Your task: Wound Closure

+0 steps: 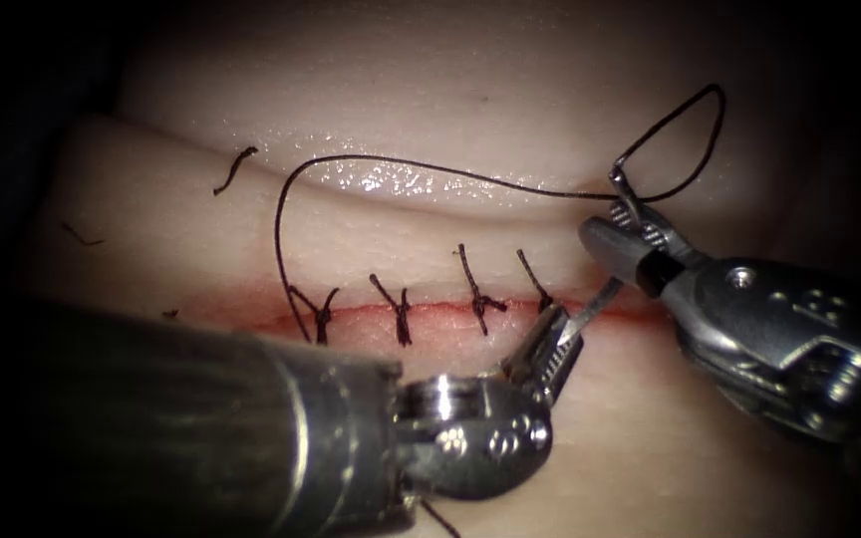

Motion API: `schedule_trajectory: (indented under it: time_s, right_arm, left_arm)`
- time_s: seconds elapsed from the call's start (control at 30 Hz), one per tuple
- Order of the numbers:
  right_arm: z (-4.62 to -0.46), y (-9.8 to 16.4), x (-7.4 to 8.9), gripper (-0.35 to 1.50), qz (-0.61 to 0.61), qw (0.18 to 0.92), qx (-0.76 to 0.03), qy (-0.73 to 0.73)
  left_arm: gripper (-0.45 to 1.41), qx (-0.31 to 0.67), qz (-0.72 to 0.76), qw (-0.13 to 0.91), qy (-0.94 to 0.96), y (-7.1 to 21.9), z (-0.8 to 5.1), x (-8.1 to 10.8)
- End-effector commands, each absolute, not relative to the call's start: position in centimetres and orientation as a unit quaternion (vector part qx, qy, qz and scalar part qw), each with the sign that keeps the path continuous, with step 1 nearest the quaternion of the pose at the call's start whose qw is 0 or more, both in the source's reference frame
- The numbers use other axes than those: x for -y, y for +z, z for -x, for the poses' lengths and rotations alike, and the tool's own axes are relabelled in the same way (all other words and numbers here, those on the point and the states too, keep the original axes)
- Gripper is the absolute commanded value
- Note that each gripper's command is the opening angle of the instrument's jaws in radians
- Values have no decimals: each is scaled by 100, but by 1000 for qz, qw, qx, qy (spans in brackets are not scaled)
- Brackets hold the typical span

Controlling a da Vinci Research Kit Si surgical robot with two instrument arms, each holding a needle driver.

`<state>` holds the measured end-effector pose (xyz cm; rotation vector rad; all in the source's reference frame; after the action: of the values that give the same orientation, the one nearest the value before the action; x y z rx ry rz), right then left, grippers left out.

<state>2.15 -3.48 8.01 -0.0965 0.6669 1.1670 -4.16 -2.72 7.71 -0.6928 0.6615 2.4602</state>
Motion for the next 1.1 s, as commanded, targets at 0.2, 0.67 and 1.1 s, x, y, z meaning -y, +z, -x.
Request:
schedule_trajectory:
  time_s: [0.2, 0.67, 1.1]
  right_arm:
    - [-219, 806, 351, -35, 43, 782, -306, 542]
    - [-170, 805, 335, -35, 5, 746, -396, 536]
    - [-116, 844, 303, -35, -129, 775, -528, 322]
  left_arm:
    - [-45, -264, 243, 229, 905, 775, 420, 275]
    - [117, -112, 396, 248, 877, 746, 422, 284]
    - [91, 101, 504, 204, 833, 711, 401, 223]
